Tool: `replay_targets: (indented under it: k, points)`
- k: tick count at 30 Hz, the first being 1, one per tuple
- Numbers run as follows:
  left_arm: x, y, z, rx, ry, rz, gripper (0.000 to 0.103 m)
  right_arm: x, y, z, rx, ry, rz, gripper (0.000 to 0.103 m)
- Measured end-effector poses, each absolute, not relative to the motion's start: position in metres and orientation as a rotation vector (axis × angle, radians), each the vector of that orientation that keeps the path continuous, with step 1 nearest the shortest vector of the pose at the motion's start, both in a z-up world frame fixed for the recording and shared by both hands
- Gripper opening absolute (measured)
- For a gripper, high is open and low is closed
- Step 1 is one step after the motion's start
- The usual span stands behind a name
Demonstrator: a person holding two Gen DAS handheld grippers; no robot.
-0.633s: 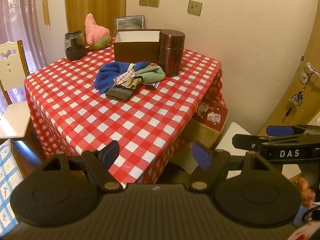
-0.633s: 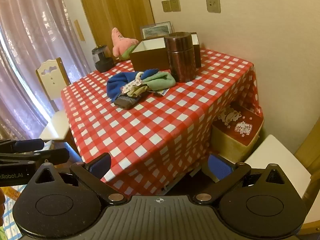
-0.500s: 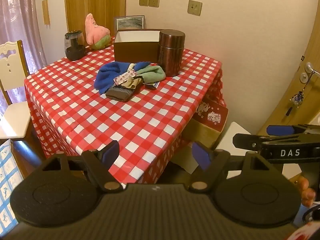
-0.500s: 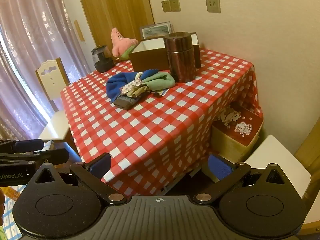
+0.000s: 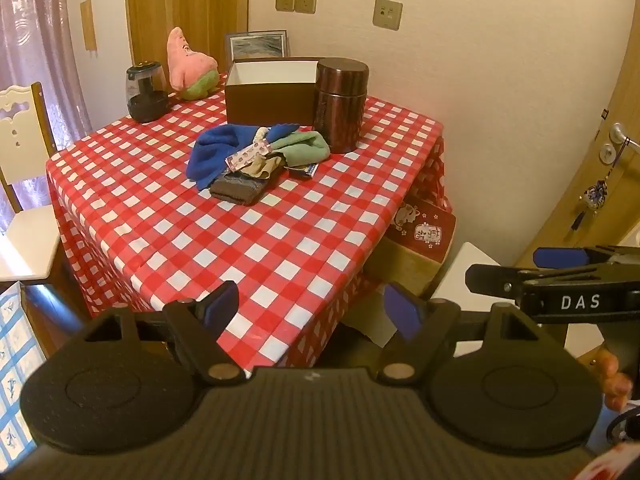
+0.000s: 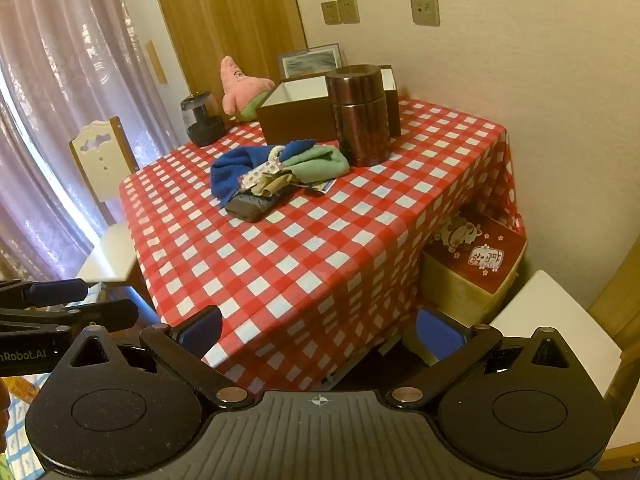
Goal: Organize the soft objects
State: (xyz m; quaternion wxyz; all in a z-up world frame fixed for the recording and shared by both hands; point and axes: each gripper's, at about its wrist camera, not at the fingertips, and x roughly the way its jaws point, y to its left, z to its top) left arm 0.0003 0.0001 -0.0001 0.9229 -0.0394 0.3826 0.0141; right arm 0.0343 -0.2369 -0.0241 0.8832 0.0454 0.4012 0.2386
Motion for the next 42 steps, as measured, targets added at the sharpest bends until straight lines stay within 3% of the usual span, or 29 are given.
replay_targets:
  k: [42]
  points:
    - [0.0004,-0.0001,0.0,-0.078,0.788,0.029,0.078,0.0392,-0.2324,-0.0222,0.093,0.835,0.496,0.103]
